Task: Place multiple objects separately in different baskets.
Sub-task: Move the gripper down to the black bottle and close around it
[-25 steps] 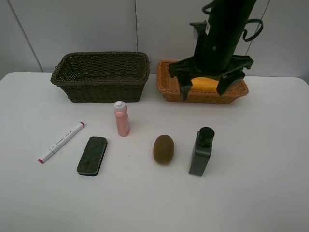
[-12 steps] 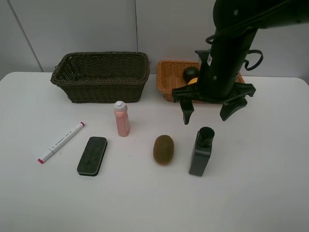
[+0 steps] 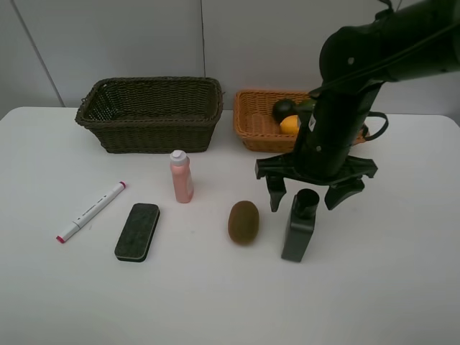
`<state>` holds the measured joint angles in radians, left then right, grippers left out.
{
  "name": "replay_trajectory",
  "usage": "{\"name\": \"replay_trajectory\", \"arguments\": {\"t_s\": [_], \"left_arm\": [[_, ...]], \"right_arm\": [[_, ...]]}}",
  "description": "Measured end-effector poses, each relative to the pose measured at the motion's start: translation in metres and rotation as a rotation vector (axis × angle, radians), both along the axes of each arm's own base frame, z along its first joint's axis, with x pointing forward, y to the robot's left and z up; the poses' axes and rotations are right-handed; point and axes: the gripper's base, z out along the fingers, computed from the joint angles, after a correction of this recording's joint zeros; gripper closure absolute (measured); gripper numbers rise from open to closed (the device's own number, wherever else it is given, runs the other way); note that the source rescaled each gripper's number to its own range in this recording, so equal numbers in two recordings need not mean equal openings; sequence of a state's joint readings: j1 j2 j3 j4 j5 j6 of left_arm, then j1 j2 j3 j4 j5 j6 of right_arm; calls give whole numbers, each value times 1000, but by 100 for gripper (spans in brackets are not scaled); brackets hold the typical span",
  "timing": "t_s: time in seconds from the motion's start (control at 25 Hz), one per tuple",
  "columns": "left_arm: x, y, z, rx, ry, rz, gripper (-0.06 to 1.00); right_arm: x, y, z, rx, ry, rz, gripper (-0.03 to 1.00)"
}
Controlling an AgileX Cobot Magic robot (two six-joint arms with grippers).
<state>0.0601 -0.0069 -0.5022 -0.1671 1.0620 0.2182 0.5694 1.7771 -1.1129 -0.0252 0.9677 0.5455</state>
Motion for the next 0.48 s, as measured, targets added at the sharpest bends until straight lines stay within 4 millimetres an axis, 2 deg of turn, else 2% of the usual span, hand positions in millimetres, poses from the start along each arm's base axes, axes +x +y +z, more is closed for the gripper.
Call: {"name": "replay_trajectory", "arguments": {"t_s": [0.28, 0.48], "left_arm": [[0, 0, 0, 0, 0, 0, -6], [0, 0, 0, 0, 0, 0, -6]], "right_arm": [[-13, 14, -2, -17, -31, 31, 1], [-15, 15, -4, -22, -40, 30, 3]]}}
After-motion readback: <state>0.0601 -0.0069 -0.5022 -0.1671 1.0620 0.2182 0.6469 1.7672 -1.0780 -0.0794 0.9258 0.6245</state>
